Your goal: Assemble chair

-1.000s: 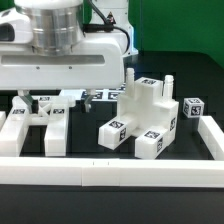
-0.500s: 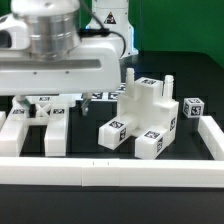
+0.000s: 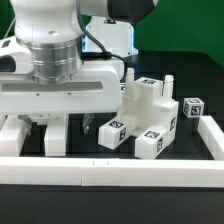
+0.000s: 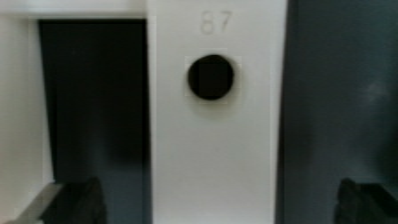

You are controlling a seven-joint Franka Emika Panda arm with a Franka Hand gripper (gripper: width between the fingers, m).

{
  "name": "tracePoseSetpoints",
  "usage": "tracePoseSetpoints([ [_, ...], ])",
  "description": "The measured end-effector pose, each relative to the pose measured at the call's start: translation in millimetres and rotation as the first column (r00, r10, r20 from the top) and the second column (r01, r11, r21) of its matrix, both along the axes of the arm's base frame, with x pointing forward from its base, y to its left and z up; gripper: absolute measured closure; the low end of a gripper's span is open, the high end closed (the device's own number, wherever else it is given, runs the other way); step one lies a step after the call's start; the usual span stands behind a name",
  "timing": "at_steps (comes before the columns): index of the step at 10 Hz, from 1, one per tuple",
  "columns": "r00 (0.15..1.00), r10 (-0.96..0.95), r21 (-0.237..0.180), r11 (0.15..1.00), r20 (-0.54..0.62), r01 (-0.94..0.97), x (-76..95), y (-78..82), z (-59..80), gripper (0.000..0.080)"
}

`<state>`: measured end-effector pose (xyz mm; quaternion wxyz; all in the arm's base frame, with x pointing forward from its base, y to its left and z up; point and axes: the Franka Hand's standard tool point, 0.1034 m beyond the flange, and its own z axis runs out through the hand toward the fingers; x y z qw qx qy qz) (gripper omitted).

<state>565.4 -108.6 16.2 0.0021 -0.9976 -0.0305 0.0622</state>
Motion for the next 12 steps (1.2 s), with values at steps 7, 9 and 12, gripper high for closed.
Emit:
tracePoseSetpoints([
  [7, 0.997, 0.072, -0.021, 0.997, 0.037, -0.071, 6.7, 6.9, -10.5, 0.0151],
  [9, 0.997, 0.069, -0.021, 0.997, 0.037, -0.068, 6.0, 4.9, -11.0, 0.0151],
  [12, 0.998, 0.054, -0.022, 0.998, 0.034, -0.053, 1.8, -6.9, -12.0, 0.0411],
])
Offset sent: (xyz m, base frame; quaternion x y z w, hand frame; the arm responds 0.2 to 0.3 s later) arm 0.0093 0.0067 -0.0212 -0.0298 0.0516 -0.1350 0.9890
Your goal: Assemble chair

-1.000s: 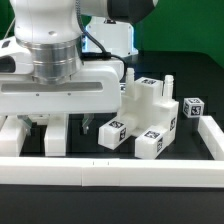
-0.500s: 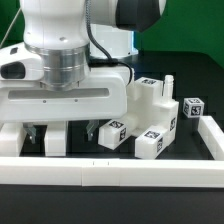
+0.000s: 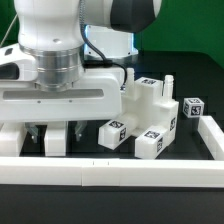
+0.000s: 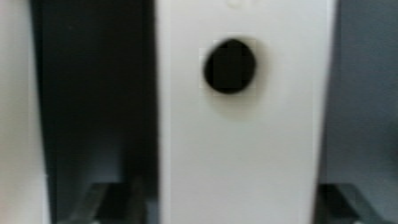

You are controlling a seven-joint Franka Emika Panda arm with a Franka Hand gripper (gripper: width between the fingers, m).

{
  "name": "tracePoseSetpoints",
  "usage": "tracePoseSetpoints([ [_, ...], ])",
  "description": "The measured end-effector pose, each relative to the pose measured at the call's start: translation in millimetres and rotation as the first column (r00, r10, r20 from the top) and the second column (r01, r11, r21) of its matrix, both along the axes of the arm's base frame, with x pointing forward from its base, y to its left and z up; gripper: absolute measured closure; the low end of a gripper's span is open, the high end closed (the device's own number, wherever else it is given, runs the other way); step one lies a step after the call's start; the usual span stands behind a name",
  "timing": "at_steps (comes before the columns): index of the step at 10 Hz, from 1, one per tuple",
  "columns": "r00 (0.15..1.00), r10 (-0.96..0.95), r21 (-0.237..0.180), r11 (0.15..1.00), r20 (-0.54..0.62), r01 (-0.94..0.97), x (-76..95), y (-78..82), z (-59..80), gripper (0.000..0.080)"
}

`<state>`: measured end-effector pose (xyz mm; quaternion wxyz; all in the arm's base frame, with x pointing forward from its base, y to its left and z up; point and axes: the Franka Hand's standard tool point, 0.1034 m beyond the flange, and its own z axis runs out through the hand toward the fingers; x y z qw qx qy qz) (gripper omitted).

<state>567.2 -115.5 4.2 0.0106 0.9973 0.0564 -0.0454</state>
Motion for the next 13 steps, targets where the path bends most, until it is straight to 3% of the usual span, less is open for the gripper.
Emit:
tracePoseSetpoints([
  [1, 1.000, -0.002, -0.001, 1.000, 0.002, 0.002, -0.1, -1.1, 0.1, 0.0515],
  [4, 1.000, -0.002, 0.001, 1.000, 0.002, 0.002, 0.8, 1.3, 2.2, 0.0515],
  [6, 1.000, -0.011, 0.022, 1.000, -0.003, 0.012, 2.8, 7.1, 24.8, 0.0515],
  [9, 1.000, -0.019, 0.054, 0.998, 0.001, 0.019, 3.6, 16.2, 75.2, 0.0515],
  [11, 1.000, -0.023, 0.075, 0.997, -0.003, 0.023, 5.2, 19.2, 100.6, 0.0515],
  [12, 0.999, -0.034, 0.076, 0.997, 0.013, 0.033, 10.9, 23.3, 109.8, 0.0515],
  [13, 0.999, -0.049, 0.077, 0.996, 0.012, 0.048, 10.4, 23.7, 107.5, 0.0515],
])
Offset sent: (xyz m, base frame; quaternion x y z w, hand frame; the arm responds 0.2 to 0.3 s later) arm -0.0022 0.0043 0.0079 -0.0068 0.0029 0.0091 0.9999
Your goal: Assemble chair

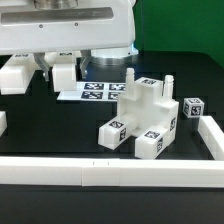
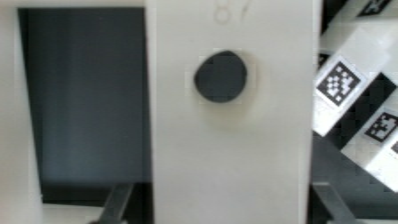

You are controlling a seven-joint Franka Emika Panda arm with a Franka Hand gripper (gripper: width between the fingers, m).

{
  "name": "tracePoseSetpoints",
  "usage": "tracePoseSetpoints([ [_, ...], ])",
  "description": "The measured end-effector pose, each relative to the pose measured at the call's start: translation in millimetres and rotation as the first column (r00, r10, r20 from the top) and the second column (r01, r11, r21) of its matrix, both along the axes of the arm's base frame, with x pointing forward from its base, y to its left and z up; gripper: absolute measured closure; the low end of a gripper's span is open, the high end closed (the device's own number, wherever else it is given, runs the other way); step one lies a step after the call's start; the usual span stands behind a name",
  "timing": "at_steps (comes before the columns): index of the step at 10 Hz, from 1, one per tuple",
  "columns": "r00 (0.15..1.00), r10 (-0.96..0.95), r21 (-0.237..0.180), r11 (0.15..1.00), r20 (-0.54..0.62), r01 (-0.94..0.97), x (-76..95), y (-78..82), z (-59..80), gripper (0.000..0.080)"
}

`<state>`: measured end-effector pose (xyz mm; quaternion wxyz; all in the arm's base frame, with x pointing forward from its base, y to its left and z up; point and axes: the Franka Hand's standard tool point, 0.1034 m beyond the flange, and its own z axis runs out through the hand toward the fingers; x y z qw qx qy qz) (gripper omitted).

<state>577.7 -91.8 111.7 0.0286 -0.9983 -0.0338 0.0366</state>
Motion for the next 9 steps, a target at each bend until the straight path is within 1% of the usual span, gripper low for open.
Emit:
tracePoseSetpoints([
  [1, 1.000, -0.009, 0.000, 1.000, -0.003, 0.009, -0.5, -0.2, -1.5, 0.0515],
  [3, 0.978, -0.208, -0.005, 0.978, -0.015, 0.208, -1.0, 1.6, -1.0, 0.0515],
  [4, 0.942, -0.333, 0.001, 0.943, -0.027, 0.333, -2.7, 2.7, 3.4, 0.0515],
  [5, 0.906, -0.422, -0.003, 0.907, -0.030, 0.422, -5.5, 5.6, 8.2, 0.0515],
  [6, 0.877, -0.478, -0.006, 0.878, -0.034, 0.479, -8.6, 12.3, 12.3, 0.0515],
  [7, 0.813, -0.581, -0.015, 0.814, -0.038, 0.581, -9.7, 24.3, 17.5, 0.0515],
  [8, 0.737, -0.675, -0.024, 0.738, -0.037, 0.675, -6.6, 41.4, 24.0, 0.0515],
  [9, 0.678, -0.734, -0.031, 0.679, -0.035, 0.734, -2.6, 59.5, 27.1, 0.0515],
])
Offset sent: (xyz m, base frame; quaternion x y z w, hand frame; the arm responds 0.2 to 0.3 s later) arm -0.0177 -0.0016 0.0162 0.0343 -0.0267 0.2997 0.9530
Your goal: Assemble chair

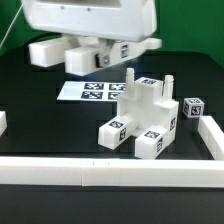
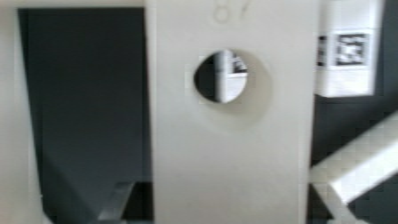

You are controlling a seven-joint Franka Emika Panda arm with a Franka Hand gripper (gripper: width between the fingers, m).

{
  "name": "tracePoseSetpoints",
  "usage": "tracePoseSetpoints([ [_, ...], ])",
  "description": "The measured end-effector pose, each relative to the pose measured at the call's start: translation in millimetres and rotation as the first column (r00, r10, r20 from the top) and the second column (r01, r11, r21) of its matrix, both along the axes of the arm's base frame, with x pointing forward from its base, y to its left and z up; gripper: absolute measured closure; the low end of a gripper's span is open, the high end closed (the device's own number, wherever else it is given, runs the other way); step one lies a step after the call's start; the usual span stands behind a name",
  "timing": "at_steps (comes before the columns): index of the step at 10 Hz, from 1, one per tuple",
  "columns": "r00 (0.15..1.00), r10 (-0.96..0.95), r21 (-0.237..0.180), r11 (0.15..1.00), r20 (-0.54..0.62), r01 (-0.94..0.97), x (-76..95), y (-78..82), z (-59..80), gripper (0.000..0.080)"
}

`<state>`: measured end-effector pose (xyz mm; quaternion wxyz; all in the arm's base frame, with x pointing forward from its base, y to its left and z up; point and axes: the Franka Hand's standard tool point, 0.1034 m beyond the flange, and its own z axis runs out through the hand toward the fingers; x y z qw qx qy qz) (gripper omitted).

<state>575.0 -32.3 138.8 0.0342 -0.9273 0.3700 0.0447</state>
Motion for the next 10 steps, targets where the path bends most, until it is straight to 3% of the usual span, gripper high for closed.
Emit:
tracePoseSetpoints([
  [1, 1.000, -0.023, -0.003, 1.000, 0.000, 0.023, 2.6, 9.8, 1.0, 0.0515],
  [3, 1.000, -0.021, -0.004, 1.000, -0.003, 0.021, 1.5, 6.3, -1.0, 0.0515],
  [5, 1.000, 0.009, -0.018, 1.000, -0.001, -0.009, 1.2, 14.5, -2.4, 0.0515],
  [8, 0.992, 0.125, -0.052, 0.991, 0.000, -0.125, 16.4, 68.6, 6.5, 0.0515],
  [10, 0.990, 0.142, -0.053, 0.989, 0.000, -0.142, 16.3, 70.8, 2.6, 0.0515],
])
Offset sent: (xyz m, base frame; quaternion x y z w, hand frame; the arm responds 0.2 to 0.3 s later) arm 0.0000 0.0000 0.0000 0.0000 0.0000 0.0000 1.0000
